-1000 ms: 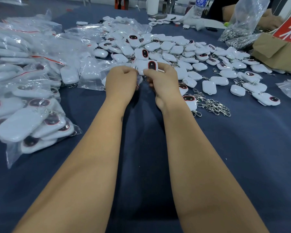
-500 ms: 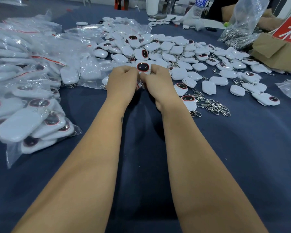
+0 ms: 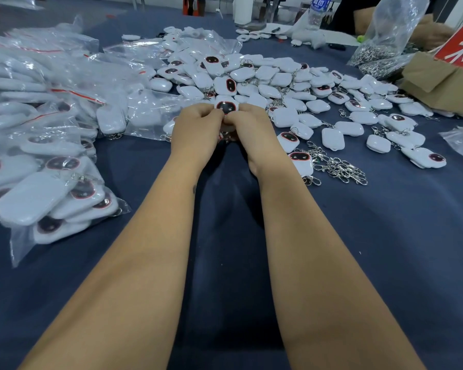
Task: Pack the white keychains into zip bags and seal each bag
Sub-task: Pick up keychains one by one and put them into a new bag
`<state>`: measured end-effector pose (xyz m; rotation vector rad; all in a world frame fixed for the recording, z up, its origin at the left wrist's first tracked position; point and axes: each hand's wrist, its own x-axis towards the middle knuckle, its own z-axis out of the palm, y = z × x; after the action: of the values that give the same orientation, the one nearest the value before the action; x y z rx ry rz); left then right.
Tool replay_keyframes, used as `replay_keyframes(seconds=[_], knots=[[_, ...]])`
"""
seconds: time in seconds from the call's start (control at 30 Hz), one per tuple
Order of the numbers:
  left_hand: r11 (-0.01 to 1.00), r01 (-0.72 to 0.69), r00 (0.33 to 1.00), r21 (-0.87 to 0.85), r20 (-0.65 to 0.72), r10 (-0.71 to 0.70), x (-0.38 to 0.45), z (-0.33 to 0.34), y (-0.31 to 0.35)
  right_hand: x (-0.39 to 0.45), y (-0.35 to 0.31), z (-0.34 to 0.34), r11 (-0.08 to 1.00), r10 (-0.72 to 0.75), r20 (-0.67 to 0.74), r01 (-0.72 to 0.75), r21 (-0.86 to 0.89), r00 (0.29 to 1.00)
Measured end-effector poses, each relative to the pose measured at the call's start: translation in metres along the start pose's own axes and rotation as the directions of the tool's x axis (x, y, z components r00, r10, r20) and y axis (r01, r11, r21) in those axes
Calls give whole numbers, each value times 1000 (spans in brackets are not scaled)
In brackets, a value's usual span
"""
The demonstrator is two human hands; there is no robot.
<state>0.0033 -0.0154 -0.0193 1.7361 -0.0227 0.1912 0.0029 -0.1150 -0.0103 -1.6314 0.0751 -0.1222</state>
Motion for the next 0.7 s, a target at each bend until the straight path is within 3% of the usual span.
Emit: replay_keyframes(seconds=[0.17, 0.37, 0.7], knots=[[1000, -11, 1000, -2, 0, 11, 1, 0, -1, 0, -1, -1, 994, -7, -40, 12, 107, 999], [1000, 12, 1000, -6, -1, -12, 3, 0, -1, -3, 1, 1, 999, -48, -46, 49, 14, 998], [999, 34, 999, -16, -3, -34, 4, 0, 0, -3, 1, 2, 998, -64, -73, 64, 2, 995]])
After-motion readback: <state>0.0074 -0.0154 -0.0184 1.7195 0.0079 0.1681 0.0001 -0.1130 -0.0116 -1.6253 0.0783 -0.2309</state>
